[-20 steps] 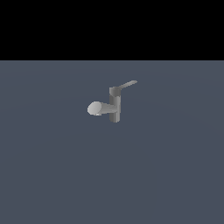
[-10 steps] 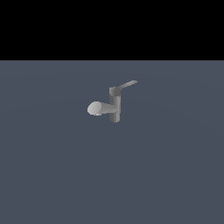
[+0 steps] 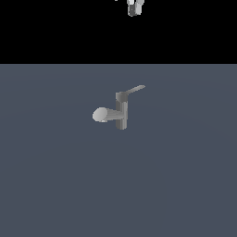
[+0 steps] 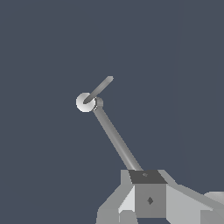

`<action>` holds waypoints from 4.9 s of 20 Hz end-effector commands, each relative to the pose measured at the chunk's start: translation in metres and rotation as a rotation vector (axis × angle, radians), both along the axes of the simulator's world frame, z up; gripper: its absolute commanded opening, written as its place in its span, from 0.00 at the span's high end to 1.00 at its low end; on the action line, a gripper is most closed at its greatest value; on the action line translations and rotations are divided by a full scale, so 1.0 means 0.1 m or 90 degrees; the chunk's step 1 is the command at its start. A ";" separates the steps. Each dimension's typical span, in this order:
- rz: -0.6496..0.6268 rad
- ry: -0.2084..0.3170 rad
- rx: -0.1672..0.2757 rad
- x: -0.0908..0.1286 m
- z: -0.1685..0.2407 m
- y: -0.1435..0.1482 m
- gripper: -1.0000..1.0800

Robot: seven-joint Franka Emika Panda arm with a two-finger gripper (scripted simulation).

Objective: Turn on the faucet by rotating a designated handle.

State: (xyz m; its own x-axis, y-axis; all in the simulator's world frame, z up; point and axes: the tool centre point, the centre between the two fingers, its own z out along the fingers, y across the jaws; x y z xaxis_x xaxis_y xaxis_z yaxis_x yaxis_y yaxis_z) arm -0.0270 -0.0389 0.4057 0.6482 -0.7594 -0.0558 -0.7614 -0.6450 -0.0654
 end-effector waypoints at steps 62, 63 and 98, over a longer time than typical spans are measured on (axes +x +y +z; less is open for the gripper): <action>-0.576 0.033 -0.046 0.98 -2.24 -0.59 1.00; -0.576 0.033 -0.046 0.95 -2.24 -0.59 1.00; -0.583 0.018 -0.040 0.43 -2.14 0.14 1.00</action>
State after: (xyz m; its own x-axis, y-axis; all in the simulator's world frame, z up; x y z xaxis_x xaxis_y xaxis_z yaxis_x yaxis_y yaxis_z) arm 0.0162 -0.0462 0.1965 -0.2296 -0.9733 -0.0010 -0.9728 0.2295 -0.0321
